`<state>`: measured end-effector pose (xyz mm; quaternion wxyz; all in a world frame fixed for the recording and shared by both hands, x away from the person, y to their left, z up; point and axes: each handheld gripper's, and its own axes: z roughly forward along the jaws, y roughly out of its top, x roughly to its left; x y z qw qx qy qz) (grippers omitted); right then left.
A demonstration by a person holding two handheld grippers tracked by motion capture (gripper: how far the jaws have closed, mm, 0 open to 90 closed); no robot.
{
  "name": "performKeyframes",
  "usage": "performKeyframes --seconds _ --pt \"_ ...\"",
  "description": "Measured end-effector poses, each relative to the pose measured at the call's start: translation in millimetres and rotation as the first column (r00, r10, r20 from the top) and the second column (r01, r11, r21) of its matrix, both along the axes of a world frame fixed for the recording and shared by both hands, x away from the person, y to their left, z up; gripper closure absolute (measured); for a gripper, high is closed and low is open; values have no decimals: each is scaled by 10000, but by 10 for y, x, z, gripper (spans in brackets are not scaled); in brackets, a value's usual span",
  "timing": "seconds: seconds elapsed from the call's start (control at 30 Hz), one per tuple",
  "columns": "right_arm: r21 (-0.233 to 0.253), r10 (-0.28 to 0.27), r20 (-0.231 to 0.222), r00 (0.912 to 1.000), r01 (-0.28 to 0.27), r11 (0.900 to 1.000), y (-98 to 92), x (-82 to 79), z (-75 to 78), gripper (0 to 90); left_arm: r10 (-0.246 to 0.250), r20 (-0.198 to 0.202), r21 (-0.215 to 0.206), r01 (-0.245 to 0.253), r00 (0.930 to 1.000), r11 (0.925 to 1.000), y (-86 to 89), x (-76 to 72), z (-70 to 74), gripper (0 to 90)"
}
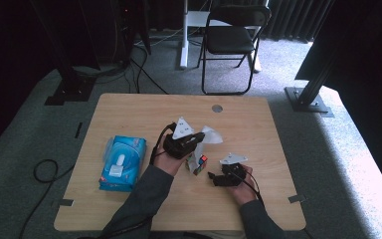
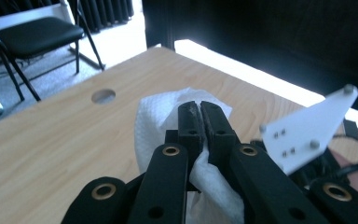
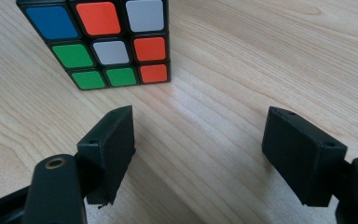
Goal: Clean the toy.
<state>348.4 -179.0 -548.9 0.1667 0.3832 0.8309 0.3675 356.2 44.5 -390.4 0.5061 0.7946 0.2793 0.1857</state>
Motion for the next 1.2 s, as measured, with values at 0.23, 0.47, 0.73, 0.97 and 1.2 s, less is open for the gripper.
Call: performKeyframes --seconds 0.23,0.47,0.73,0.97,1.2 --pt "15 -7 -1 10000 7 10000 0 -4 0 250 133 -225 229 -128 9997 9997 34 58 -223 882" --pt "23 -15 -6 10000 15 10000 1 -5 -1 250 357 -774 769 -297 9964 9966 48 69 -552 882" --pt "0 13 3 10000 -13 10000 -2 -4 -1 250 448 -1133 1256 -305 9926 9916 59 21 -747 881" --pt "-4 16 20 10000 -16 10000 -2 -3 -2 250 511 -1631 1633 -241 9853 9863 32 20 -950 868" --pt "3 -5 -4 10000 5 10000 -1 -5 -1 250 590 -1874 1734 -261 9805 9845 16 44 -1008 795"
